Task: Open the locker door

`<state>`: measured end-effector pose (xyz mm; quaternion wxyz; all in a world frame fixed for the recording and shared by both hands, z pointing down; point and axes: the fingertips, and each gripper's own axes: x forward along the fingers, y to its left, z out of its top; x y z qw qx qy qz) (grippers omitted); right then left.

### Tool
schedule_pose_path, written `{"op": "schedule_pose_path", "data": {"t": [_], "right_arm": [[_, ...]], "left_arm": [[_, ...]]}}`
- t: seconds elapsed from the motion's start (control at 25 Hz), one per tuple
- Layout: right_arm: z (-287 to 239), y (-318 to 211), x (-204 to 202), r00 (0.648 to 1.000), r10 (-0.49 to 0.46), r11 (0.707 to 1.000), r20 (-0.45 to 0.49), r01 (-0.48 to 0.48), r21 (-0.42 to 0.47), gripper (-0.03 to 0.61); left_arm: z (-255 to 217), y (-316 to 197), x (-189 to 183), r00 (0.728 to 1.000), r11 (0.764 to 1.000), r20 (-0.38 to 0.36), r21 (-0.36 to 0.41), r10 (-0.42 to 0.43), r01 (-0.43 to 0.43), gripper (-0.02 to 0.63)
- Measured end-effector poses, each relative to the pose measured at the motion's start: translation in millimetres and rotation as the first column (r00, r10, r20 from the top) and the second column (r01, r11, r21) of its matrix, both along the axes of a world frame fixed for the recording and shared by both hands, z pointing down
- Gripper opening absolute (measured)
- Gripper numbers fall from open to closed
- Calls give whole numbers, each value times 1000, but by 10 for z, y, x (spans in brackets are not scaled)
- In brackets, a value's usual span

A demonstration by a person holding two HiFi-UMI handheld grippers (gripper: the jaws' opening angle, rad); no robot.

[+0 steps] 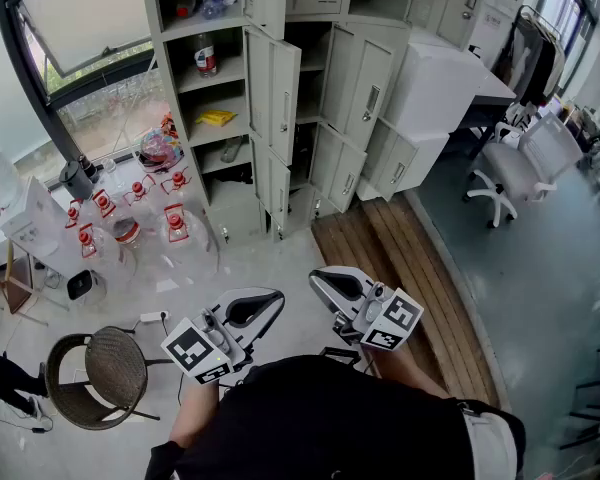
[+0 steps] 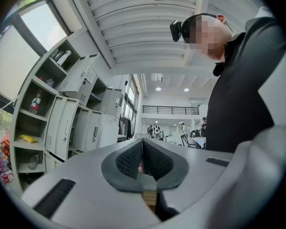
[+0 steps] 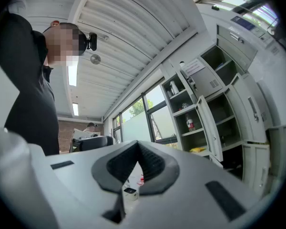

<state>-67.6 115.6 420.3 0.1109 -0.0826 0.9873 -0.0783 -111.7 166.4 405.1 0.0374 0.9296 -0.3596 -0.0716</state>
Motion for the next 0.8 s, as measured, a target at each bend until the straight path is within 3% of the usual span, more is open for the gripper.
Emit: {"op": "schedule_pose_path", "data": {"t": [0.28,0.8], "right_arm": [[67,-122,301,1000,11,1000,-4,-11,5,11],[285,-185,1180,997,80,995,22,-79,-58,11]], "left_arm": [[43,-132,293,1000,1000,0,9,9,-9,15],[271,-413,1049,998,996,13,-66,55,-54,15]]}}
